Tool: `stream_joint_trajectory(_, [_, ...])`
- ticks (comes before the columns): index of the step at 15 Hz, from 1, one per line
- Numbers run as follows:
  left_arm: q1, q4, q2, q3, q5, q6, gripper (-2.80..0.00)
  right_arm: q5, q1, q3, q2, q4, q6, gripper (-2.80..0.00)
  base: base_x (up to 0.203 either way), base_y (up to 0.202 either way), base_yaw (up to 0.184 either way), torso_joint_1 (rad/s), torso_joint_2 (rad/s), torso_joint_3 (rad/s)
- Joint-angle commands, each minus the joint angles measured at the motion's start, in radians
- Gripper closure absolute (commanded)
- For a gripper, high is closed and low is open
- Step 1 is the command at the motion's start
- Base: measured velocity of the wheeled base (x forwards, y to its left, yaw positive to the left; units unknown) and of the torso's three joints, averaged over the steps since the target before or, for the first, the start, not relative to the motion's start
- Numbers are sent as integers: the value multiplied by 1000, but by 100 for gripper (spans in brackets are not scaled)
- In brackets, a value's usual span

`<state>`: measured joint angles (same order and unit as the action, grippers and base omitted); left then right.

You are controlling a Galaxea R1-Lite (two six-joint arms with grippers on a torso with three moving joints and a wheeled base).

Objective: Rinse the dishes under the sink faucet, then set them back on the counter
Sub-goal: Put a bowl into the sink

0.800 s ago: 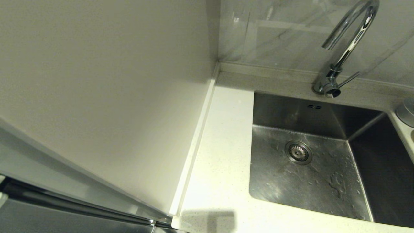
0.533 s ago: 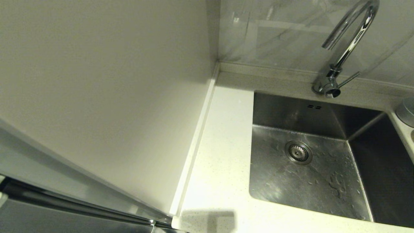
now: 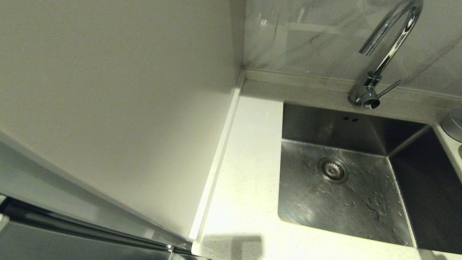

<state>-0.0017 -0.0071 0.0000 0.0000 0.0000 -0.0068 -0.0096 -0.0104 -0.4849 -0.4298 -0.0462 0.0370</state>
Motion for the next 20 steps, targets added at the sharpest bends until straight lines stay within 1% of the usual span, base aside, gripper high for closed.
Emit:
stream_joint_trajectory(1, [0, -1, 0, 3, 0, -1, 0, -1, -23, -483, -431, -73, 12, 0, 0, 0, 0, 0, 0, 0])
stream_joint_trajectory(2, [0, -1, 0, 3, 0, -1, 0, -1, -31, -699, -567, -131, 3, 0, 0, 0, 0, 0, 0, 0])
stream_joint_trajectory(3, [0, -1, 0, 3, 0, -1, 0, -3, -43, -899, -705, -193, -24, 0, 0, 0, 0, 0, 0, 0])
stream_joint_trajectory(4, [0, -1, 0, 3, 0, -1, 0, -6, -59, -1063, -833, -247, -67, 0, 0, 0, 0, 0, 0, 0])
stream_joint_trajectory(5, [0, -1, 0, 3, 0, -1, 0, -8, -82, -1202, -950, -300, -134, 0, 0, 0, 0, 0, 0, 0])
stream_joint_trajectory(6, [0, -1, 0, 3, 0, -1, 0, -10, -118, -1300, -1040, -348, -241, 0, 0, 0, 0, 0, 0, 0])
stream_joint_trajectory(7, [0, -1, 0, 3, 0, -1, 0, -12, -168, -1355, -1096, -386, -389, 0, 0, 0, 0, 0, 0, 0])
stream_joint_trajectory(8, [0, -1, 0, 3, 0, -1, 0, -12, -217, -1371, -1123, -413, -498, 0, 0, 0, 0, 0, 0, 0])
stream_joint_trajectory(9, [0, -1, 0, 3, 0, -1, 0, -11, -254, -1348, -1136, -429, -577, 0, 0, 0, 0, 0, 0, 0])
stream_joint_trajectory(12, [0, -1, 0, 3, 0, -1, 0, -4, -353, -1318, -1160, -443, -727, 0, 0, 0, 0, 0, 0, 0])
stream_joint_trajectory(14, [0, -1, 0, 3, 0, -1, 0, 23, -403, -1324, -1187, -443, -759, 0, 0, 0, 0, 0, 0, 0])
stream_joint_trajectory(16, [0, -1, 0, 3, 0, -1, 0, 25, -427, -1326, -1218, -443, -782, 0, 0, 0, 0, 0, 0, 0])
stream_joint_trajectory(18, [0, -1, 0, 3, 0, -1, 0, 3, -460, -1314, -1260, -445, -786, 0, 0, 0, 0, 0, 0, 0])
stream_joint_trajectory(20, [0, -1, 0, 3, 0, -1, 0, -45, -492, -1258, -1284, -451, -788, 0, 0, 0, 0, 0, 0, 0])
